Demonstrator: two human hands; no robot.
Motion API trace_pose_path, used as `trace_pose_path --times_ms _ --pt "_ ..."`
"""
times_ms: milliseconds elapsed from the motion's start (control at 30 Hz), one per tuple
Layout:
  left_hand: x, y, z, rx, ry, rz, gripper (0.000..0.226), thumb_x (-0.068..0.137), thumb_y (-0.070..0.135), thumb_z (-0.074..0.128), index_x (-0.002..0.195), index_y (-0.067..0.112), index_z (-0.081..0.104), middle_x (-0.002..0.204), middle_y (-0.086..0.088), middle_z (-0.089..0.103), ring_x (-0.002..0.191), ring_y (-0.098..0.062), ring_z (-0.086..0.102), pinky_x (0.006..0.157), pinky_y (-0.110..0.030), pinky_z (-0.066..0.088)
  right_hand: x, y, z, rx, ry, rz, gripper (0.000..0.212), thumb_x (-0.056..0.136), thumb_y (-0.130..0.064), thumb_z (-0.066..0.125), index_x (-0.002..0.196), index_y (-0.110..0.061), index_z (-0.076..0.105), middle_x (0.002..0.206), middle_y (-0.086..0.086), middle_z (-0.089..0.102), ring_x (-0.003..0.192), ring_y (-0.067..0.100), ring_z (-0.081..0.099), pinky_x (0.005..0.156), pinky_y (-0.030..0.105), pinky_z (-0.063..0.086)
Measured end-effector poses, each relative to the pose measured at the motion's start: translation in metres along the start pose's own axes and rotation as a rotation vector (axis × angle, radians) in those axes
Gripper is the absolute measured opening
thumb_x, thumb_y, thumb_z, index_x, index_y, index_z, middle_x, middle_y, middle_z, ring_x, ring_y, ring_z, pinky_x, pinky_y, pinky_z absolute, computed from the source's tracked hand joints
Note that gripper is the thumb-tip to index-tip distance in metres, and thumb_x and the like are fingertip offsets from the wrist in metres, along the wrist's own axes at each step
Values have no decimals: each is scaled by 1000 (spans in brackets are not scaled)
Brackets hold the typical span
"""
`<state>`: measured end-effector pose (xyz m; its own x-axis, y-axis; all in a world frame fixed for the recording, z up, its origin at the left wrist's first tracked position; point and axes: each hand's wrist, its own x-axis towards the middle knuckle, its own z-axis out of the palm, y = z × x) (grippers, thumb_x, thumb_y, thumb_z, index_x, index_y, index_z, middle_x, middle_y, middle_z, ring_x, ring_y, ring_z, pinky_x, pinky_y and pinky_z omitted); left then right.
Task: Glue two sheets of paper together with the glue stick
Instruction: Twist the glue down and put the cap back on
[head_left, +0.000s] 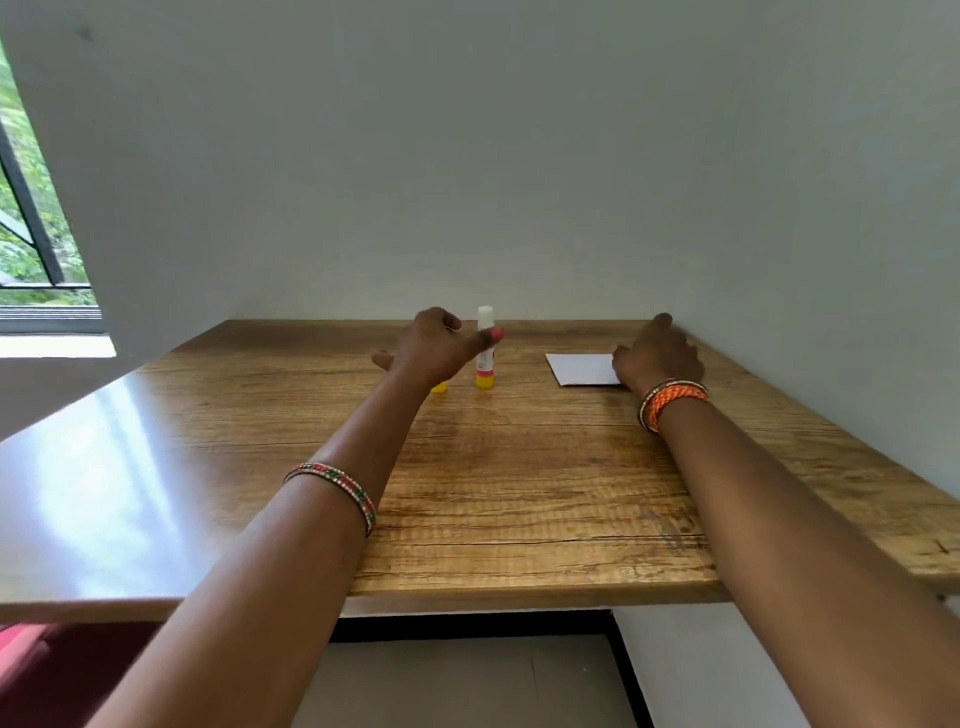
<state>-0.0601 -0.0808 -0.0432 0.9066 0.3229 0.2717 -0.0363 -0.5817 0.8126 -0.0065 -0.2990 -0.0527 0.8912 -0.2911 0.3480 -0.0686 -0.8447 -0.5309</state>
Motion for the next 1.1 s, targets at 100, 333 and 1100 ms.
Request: trace_pose_path --times_ms 100,333,1100 --pt "2 0 8 76 -38 -10 57 50 70 67 81 25 54 94 -5 65 99 -28 59 98 -58 38 -2 -9 -3 -53 138 -131 44 90 -26 53 125 -1 45 128 23 49 119 39 44 92 45 42" --pt "0 7 12 -10 -36 143 27 77 27 72 85 1 70 69 -9 64 64 -15 54 62 -28 36 -46 -59 13 398 -467 -504 37 98 -33 41 120 -9 60 120 11 63 109 23 57 85 27 39" --pt "-13 30 -3 -727 50 22 19 86 20 63 95 3 68 78 5 64 76 4 55 68 -9 38 -66 -74 -1 1438 -657 -56 18 93 -21 55 97 -3 54 75 12 64 67 19 62 64 28 58"
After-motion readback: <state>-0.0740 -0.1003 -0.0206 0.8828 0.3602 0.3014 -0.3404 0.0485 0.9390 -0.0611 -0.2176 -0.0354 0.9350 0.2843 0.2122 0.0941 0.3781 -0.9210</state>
